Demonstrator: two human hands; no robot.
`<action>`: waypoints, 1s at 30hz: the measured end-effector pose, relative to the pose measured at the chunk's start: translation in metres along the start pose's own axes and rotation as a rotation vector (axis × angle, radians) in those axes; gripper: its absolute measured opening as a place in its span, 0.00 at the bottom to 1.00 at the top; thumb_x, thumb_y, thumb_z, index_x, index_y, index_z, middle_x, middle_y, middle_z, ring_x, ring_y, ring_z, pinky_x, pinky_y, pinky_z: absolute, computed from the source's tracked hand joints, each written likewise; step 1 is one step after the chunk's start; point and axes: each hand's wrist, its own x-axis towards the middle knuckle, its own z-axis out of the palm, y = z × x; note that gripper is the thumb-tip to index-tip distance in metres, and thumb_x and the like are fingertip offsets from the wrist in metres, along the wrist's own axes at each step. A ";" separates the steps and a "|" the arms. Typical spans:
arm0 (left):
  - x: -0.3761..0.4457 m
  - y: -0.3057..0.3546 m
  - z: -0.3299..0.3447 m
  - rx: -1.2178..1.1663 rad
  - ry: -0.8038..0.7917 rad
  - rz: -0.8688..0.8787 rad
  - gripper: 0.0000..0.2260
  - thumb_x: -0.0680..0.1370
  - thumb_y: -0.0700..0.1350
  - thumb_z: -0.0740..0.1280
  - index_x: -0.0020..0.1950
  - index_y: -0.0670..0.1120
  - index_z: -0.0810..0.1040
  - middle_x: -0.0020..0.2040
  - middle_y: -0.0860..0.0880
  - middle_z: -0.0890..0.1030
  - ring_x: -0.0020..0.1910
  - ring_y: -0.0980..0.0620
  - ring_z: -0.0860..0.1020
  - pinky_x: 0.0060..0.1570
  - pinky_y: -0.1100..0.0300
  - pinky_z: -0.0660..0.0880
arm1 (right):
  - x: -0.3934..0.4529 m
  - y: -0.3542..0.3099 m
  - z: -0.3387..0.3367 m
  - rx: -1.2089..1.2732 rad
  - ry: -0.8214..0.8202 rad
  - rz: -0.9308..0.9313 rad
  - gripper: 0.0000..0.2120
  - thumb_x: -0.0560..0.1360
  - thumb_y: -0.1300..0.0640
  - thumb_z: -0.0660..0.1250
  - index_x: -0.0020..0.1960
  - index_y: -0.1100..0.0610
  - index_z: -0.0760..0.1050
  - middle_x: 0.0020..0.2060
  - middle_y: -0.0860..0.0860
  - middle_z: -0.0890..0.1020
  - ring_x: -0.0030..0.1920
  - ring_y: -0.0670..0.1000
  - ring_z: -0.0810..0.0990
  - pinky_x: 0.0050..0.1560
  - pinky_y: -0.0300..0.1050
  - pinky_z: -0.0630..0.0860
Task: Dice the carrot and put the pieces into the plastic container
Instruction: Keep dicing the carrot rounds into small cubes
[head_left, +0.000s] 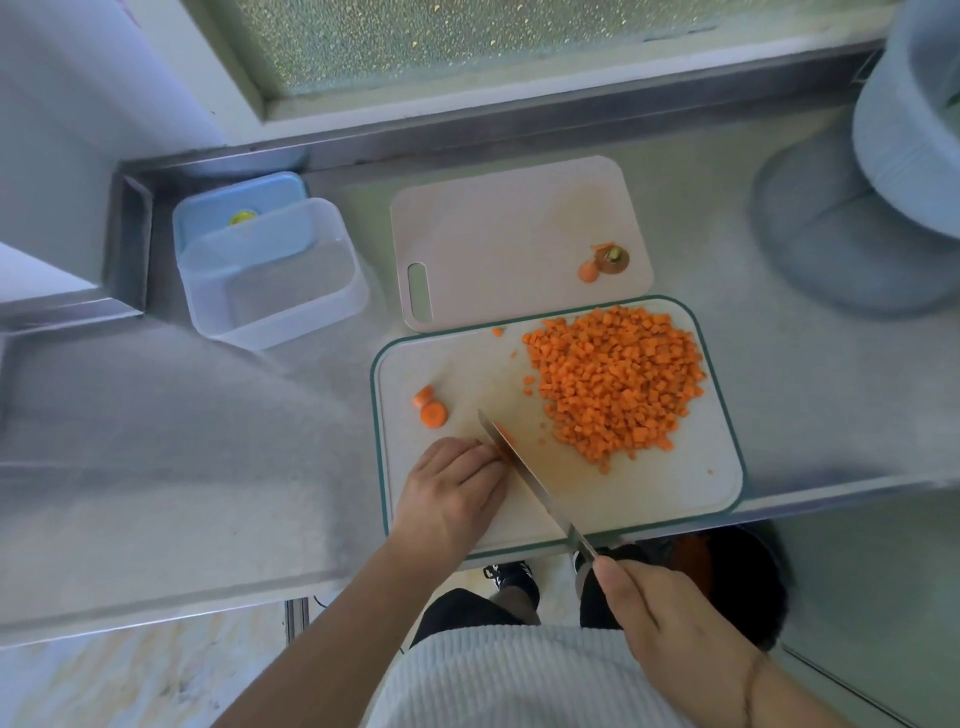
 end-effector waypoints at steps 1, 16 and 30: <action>-0.001 0.000 -0.001 -0.001 -0.002 -0.004 0.05 0.78 0.40 0.71 0.44 0.41 0.86 0.47 0.48 0.86 0.47 0.47 0.83 0.52 0.54 0.78 | 0.001 0.000 0.003 0.008 -0.009 0.005 0.28 0.74 0.34 0.45 0.36 0.54 0.72 0.30 0.53 0.76 0.34 0.47 0.74 0.42 0.42 0.71; 0.002 -0.007 -0.017 -0.052 -0.088 0.056 0.07 0.78 0.40 0.69 0.45 0.42 0.86 0.48 0.48 0.86 0.47 0.49 0.82 0.51 0.57 0.79 | 0.000 0.005 0.004 0.031 -0.007 0.019 0.44 0.65 0.22 0.37 0.41 0.56 0.76 0.36 0.56 0.81 0.40 0.49 0.78 0.45 0.43 0.72; 0.011 -0.017 -0.027 -0.121 -0.227 0.092 0.07 0.78 0.40 0.68 0.45 0.42 0.86 0.47 0.47 0.86 0.47 0.47 0.83 0.49 0.54 0.80 | 0.003 -0.013 -0.011 0.109 -0.015 -0.009 0.24 0.74 0.35 0.49 0.36 0.52 0.73 0.30 0.44 0.79 0.34 0.43 0.75 0.42 0.43 0.73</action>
